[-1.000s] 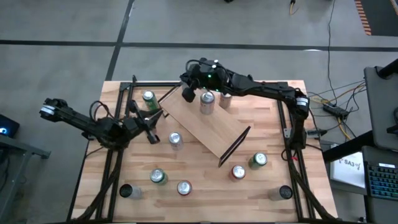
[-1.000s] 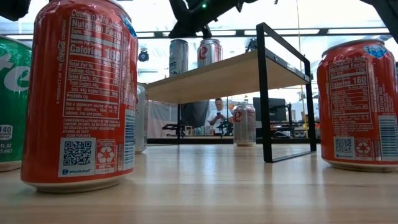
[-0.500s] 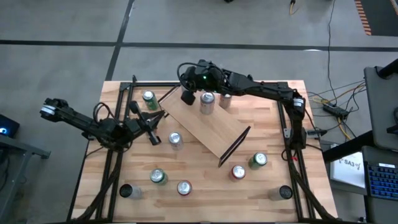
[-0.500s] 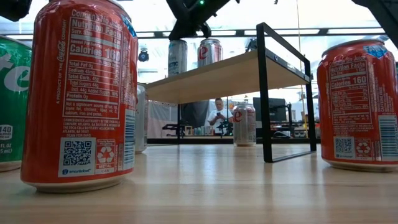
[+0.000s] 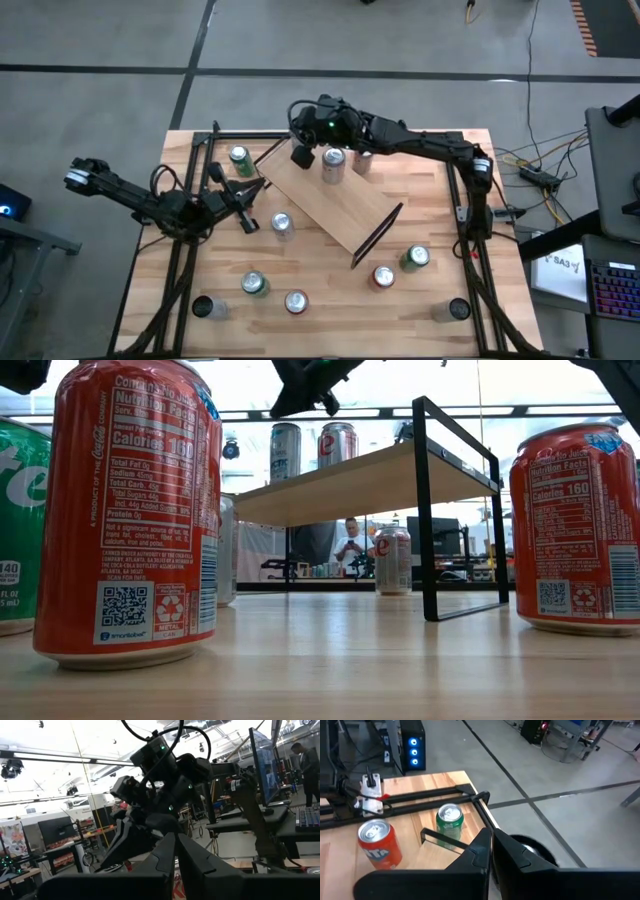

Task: Place canned beverage on shelf
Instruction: Put the top blue soda can on the shelf, then put the bottom orange soda can on the shelf

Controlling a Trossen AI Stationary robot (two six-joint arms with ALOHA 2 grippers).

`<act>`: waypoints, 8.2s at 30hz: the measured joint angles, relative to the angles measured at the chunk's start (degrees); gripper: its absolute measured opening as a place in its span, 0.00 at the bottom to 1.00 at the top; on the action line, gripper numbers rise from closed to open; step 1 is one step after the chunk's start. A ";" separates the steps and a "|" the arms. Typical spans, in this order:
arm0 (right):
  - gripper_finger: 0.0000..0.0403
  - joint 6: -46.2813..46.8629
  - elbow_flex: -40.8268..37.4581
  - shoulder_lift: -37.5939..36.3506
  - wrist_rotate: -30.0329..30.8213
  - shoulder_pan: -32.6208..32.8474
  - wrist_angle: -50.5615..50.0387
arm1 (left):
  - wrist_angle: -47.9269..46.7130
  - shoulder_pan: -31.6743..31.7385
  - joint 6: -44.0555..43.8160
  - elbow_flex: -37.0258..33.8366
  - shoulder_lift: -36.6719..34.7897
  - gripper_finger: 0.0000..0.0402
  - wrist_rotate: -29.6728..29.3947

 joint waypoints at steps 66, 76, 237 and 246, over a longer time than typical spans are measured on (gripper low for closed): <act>0.02 6.29 -0.22 -16.89 13.44 15.72 -20.26 | -0.97 0.00 -0.33 0.00 0.02 0.01 9.59; 0.02 7.93 -1.46 -18.11 13.44 24.92 -22.78 | 0.08 0.00 -1.97 0.00 0.02 0.01 11.07; 0.02 35.35 -30.75 -28.62 16.08 63.18 -27.45 | -109.91 -13.38 -51.58 70.06 46.91 0.01 30.42; 0.02 35.30 -34.13 -28.62 16.55 64.06 -22.06 | -121.19 -17.10 -55.15 79.24 56.33 0.01 35.10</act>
